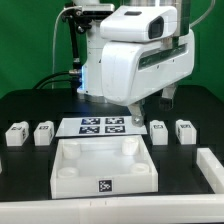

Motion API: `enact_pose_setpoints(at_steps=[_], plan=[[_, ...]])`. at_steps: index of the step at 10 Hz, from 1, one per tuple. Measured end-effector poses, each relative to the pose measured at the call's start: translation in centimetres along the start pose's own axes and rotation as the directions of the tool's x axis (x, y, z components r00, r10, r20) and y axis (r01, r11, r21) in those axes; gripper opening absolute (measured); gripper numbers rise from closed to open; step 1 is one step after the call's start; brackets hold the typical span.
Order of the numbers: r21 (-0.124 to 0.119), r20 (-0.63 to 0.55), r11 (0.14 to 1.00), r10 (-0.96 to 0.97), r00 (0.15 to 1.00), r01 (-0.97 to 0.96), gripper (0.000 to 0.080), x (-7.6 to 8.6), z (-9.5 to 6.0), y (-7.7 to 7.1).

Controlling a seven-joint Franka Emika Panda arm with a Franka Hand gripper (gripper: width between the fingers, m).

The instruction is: Assemble one leg

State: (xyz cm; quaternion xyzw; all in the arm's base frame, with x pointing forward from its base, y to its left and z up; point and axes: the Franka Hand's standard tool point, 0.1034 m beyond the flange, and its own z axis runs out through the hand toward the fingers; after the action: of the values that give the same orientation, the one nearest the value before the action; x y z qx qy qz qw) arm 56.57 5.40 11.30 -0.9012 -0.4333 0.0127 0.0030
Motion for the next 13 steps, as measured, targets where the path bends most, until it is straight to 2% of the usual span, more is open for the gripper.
enact_pose_setpoints(at_steps=[11, 13], plan=[[0.002, 0.001, 1.000, -0.002, 1.000, 0.002, 0.0650, -0.03, 0.11, -0.03], [0.002, 0.002, 0.998, -0.066, 0.998, 0.066, 0.0650, -0.30, 0.15, -0.14]])
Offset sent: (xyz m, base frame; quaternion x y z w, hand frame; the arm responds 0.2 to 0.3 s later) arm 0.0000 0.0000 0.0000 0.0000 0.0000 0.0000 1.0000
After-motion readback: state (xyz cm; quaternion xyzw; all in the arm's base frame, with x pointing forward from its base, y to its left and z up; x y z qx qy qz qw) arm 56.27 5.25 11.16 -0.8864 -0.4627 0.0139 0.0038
